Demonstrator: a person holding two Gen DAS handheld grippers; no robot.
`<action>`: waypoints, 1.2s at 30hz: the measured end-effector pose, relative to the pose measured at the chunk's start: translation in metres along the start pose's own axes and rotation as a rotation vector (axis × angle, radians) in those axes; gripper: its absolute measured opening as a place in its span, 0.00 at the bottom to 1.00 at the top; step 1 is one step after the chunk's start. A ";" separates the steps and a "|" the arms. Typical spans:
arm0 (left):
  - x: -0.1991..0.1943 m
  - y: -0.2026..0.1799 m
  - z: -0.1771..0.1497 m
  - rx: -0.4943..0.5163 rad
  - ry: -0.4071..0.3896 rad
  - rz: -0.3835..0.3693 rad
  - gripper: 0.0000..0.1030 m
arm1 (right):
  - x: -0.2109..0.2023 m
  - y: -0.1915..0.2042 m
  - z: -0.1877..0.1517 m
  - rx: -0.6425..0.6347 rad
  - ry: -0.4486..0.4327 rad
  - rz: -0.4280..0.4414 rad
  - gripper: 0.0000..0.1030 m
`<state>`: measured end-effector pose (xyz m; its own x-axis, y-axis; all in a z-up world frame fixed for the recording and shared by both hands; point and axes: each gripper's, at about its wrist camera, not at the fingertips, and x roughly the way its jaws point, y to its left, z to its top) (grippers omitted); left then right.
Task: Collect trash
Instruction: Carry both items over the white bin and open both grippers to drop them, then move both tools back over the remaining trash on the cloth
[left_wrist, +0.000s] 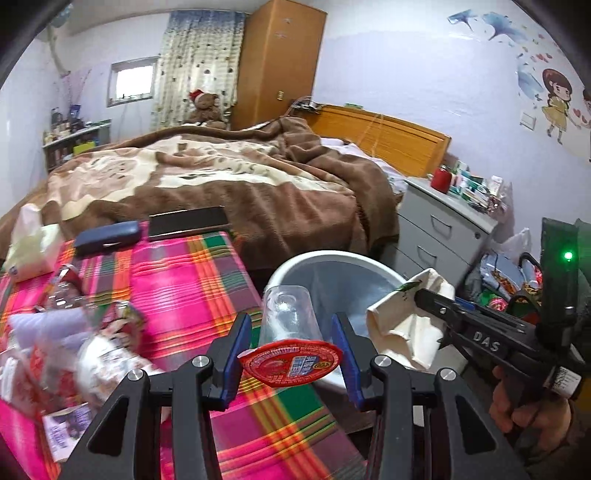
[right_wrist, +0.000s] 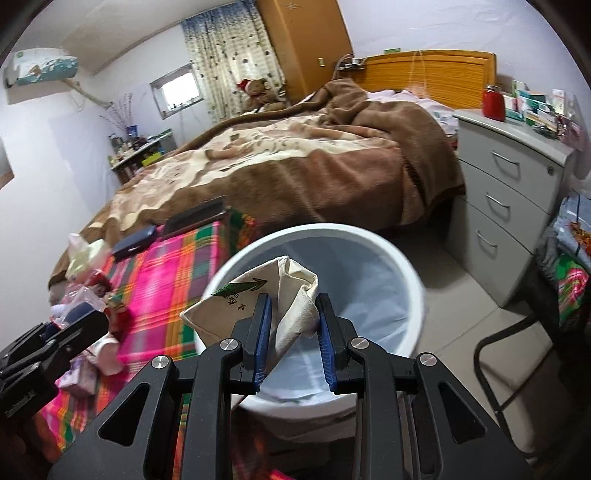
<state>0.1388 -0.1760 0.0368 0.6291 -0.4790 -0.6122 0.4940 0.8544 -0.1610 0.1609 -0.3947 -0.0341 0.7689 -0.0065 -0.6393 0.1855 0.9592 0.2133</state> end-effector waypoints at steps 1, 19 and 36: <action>0.002 -0.003 0.000 0.004 0.001 -0.009 0.44 | 0.004 -0.003 0.000 0.002 0.006 -0.011 0.24; 0.088 -0.035 0.001 0.043 0.121 -0.072 0.47 | 0.041 -0.041 0.001 -0.059 0.120 -0.079 0.26; 0.051 -0.018 -0.008 0.003 0.071 -0.024 0.65 | 0.019 -0.032 -0.003 -0.029 0.071 -0.029 0.47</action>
<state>0.1574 -0.2144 0.0020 0.5727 -0.4841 -0.6615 0.5106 0.8420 -0.1742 0.1678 -0.4250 -0.0560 0.7182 -0.0156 -0.6956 0.1883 0.9668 0.1728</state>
